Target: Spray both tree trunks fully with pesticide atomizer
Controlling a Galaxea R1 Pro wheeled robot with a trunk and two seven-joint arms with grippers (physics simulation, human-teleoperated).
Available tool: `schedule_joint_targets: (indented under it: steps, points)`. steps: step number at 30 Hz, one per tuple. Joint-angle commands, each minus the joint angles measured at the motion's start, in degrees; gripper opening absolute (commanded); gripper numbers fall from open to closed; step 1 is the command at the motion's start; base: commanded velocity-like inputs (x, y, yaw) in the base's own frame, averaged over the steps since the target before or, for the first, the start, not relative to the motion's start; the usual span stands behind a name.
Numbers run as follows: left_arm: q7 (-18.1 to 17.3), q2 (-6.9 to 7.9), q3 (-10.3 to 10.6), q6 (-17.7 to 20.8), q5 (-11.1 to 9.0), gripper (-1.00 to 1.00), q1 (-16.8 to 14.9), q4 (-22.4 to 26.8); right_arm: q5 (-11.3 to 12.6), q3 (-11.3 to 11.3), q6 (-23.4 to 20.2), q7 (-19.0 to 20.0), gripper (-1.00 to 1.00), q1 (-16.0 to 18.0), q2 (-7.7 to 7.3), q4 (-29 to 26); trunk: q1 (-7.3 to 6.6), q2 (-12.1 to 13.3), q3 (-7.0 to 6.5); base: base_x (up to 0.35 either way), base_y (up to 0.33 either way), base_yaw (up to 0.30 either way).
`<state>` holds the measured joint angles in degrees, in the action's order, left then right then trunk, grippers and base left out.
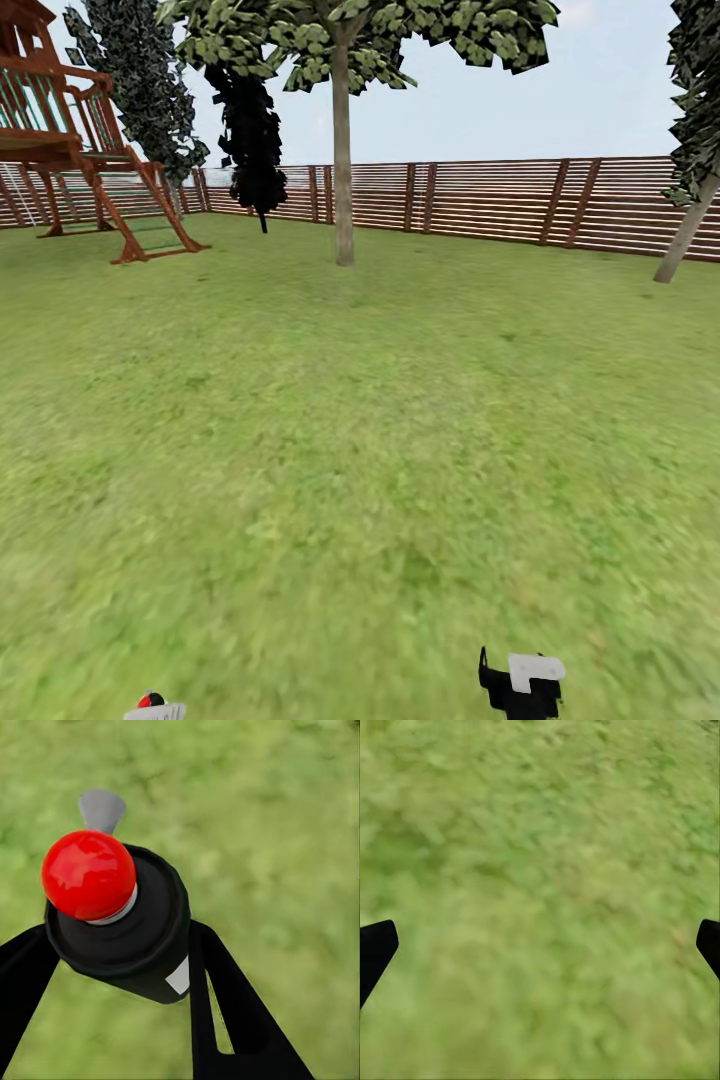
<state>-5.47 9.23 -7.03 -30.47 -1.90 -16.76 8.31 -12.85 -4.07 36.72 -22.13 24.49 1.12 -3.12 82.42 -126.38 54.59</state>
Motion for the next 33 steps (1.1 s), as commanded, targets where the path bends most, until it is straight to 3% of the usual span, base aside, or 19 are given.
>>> schedule_joint_targets:
  steps: [1,33]
  points:
    - [-0.59,-0.01,-0.44,-0.11,-0.21,-1.0,-0.03,-0.05,-0.6,-0.41,0.11,-0.28,1.0,0.04,0.02,0.04,0.03,-0.02,0.05,0.338,0.0,0.0]
    - [-0.59,0.08,-0.44,-0.2,-0.21,-1.0,-0.03,-0.05,-0.59,-0.47,0.11,-0.35,1.0,0.04,-0.16,0.03,0.03,-0.02,0.05,0.338,0.0,-0.021]
